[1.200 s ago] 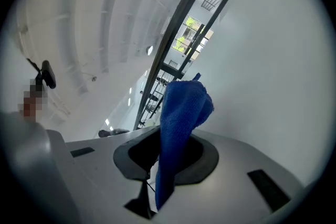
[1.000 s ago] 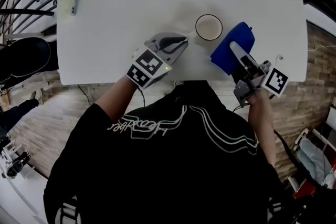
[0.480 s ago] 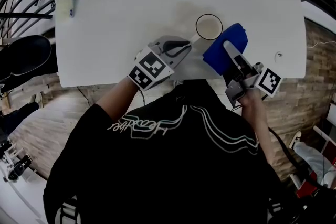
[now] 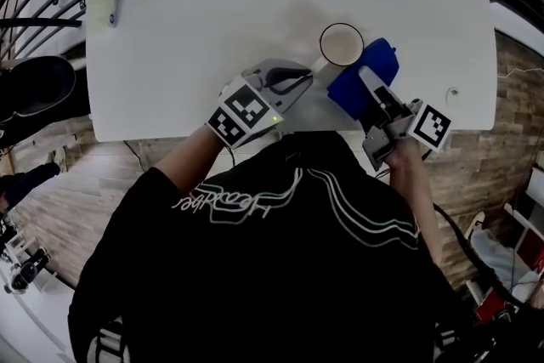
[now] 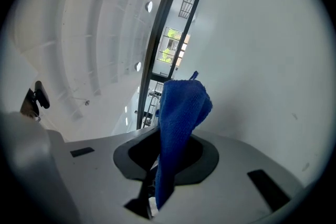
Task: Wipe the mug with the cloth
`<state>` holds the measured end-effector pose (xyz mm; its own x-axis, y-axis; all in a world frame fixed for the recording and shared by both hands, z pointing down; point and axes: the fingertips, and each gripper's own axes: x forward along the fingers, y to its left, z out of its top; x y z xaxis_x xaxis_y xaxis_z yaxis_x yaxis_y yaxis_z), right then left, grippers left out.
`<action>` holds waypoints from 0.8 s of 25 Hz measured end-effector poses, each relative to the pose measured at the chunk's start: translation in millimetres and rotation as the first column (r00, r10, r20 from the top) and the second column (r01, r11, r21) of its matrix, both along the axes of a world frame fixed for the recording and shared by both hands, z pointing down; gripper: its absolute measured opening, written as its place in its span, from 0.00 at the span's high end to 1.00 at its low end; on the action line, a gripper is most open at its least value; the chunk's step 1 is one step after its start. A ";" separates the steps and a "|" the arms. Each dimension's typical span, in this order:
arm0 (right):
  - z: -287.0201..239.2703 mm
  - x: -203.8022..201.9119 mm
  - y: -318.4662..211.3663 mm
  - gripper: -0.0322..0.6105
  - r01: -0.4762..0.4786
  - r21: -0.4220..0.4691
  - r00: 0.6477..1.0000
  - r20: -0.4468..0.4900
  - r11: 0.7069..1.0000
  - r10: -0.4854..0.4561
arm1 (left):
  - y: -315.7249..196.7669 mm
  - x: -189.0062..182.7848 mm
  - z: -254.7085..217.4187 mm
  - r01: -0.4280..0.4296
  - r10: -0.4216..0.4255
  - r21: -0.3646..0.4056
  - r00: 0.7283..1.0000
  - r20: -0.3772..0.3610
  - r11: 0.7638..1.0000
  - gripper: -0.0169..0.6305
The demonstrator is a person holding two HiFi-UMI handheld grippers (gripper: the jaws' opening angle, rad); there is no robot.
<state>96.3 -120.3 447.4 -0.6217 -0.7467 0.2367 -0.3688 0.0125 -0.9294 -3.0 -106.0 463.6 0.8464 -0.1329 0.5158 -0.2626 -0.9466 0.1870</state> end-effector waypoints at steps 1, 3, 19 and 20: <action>2.8 -0.1 -1.1 0.87 0.004 -0.013 1.000 -0.016 1.000 -0.004 | -0.9 0.3 0.2 0.002 -0.002 -0.005 1.000 -0.004 1.000 0.93; 9.5 1.2 -1.7 0.87 0.016 -0.043 0.998 -0.054 0.999 -0.018 | -0.6 1.9 0.8 0.000 -0.001 -0.012 1.000 -0.010 1.000 0.93; -14.9 -6.1 14.4 0.87 0.153 0.053 0.905 -0.409 0.987 -0.118 | 2.3 -11.6 -18.4 0.090 -0.099 -0.102 0.991 -0.089 0.991 0.93; -25.7 -8.5 17.3 0.87 0.188 0.096 0.888 -0.442 0.978 -0.127 | 2.9 -13.4 -27.2 0.109 -0.122 -0.118 0.986 -0.112 0.987 0.93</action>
<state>87.9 -102.9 421.7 -0.5927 -0.6906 0.4145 -0.7155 0.2151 -0.6646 -16.4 -103.1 436.4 0.8845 -0.1805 0.4302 -0.3384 -0.8829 0.3254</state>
